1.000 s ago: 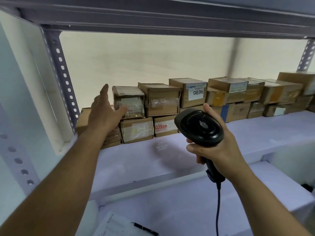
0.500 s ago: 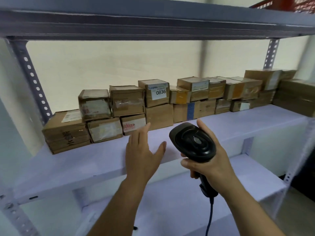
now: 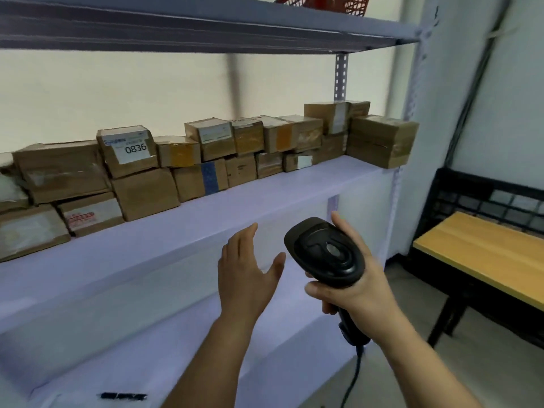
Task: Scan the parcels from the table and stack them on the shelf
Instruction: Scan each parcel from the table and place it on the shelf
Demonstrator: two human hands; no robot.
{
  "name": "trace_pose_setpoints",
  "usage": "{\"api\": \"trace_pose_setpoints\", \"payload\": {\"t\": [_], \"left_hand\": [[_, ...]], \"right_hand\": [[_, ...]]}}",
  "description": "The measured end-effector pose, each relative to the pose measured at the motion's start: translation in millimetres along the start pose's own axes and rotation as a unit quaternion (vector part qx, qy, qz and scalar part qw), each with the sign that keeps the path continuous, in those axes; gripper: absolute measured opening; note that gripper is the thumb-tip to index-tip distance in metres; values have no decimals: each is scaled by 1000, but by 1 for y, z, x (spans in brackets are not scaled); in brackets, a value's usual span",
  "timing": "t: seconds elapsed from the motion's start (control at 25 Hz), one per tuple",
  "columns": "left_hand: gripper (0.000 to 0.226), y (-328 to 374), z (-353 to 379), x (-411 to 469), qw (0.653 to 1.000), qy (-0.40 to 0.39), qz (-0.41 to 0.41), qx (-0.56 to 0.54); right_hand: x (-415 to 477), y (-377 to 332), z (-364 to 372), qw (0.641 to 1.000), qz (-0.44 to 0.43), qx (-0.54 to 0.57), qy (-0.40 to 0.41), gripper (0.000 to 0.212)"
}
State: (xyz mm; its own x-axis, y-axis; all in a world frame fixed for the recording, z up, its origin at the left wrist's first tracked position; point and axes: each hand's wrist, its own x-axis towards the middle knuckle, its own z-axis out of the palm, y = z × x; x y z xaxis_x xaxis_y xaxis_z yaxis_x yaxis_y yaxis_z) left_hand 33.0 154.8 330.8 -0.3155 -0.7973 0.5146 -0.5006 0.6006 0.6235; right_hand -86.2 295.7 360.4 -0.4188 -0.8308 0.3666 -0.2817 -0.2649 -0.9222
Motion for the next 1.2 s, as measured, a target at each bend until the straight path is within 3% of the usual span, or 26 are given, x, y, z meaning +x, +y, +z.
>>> {"api": "trace_pose_setpoints", "payload": {"t": [0.44,0.72,1.2], "left_hand": [[70,124,143,-36,988,-107,84,-74],[72,222,230,-51,957,-187,171,-140],[75,354,398,-17,913,-260,255,-186]], "right_hand": [[-70,14,-166,987,20,-32,154,105],[-106,21,-265,957,20,-102,271,107],[-75,50,-425,918,77,-140,363,106]]}}
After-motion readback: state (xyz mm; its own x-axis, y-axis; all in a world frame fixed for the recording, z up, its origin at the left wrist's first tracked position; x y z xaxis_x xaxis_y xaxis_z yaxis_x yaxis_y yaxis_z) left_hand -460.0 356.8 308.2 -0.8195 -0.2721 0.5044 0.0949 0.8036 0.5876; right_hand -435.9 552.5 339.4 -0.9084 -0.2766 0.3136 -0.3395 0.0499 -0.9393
